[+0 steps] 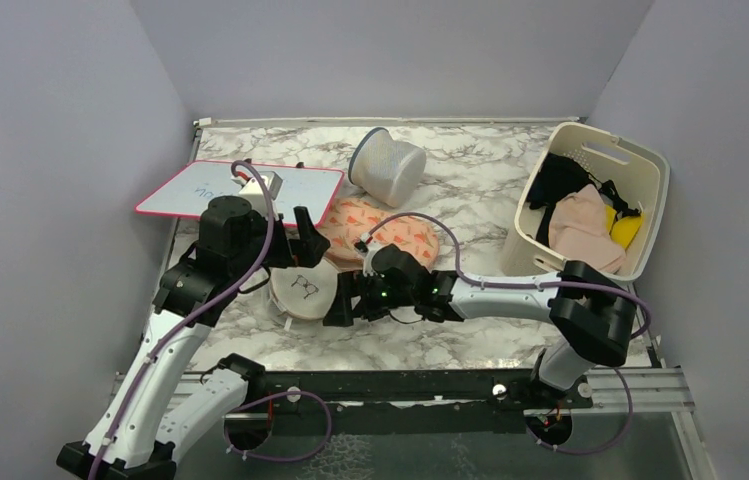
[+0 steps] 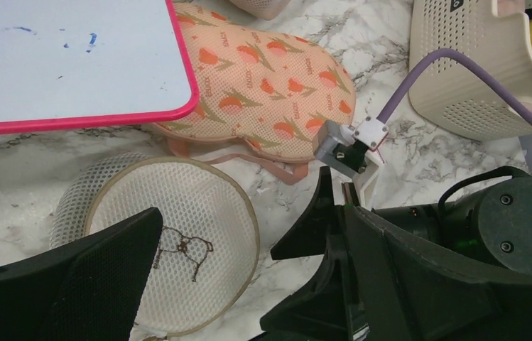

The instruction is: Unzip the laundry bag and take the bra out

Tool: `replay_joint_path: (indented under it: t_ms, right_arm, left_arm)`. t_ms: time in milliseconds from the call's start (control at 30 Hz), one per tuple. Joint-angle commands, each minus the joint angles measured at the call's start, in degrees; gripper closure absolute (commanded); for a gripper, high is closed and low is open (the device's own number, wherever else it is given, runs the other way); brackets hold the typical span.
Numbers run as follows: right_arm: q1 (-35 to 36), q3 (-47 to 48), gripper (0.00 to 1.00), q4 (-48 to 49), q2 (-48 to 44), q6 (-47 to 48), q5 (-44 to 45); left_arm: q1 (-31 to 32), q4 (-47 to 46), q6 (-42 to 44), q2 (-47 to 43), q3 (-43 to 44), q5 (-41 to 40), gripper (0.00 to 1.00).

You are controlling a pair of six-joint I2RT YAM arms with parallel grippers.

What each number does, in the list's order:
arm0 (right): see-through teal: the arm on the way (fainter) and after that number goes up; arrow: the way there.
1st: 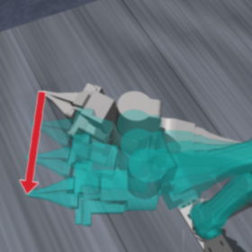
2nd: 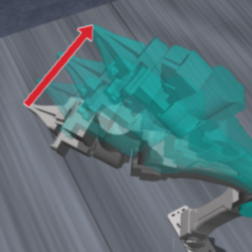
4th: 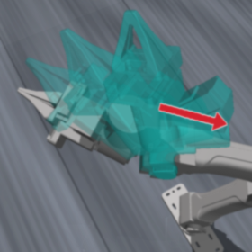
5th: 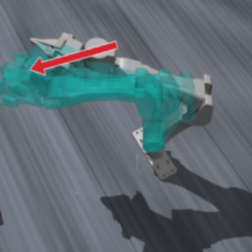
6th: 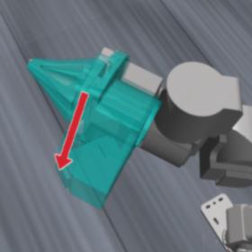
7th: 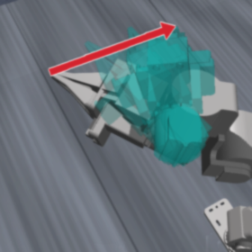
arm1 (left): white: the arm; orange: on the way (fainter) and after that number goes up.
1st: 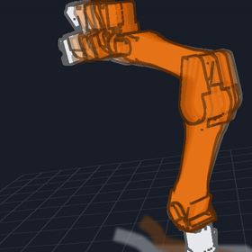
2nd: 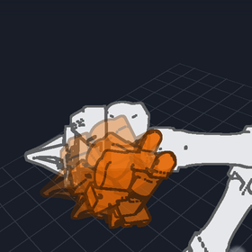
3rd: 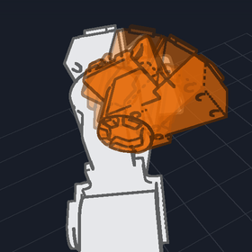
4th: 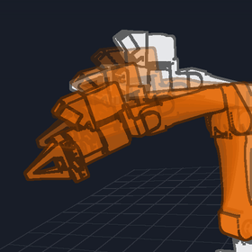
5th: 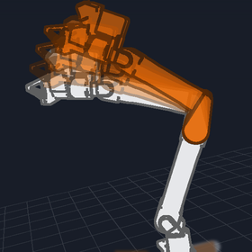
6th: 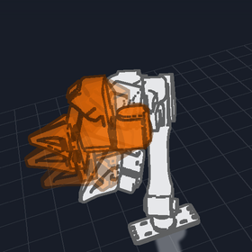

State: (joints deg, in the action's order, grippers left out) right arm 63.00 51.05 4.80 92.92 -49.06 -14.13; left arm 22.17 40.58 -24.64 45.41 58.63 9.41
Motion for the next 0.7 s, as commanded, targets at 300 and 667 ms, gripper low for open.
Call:
replay_joint_path:
  t_ms: [300,667]
  right_arm:
    - [-0.7,-0.5,0.29,24.7,12.0,-14.0,-3.4]
    - [-3.1,-3.8,0.53,35.3,15.4,-15.0,-8.3]
  left_arm:
    - [-0.4,-0.9,-1.4,2.5,0.3,2.9,0.01]
    - [-0.4,-2.8,-2.3,0.1,-1.2,5.5,0.01]
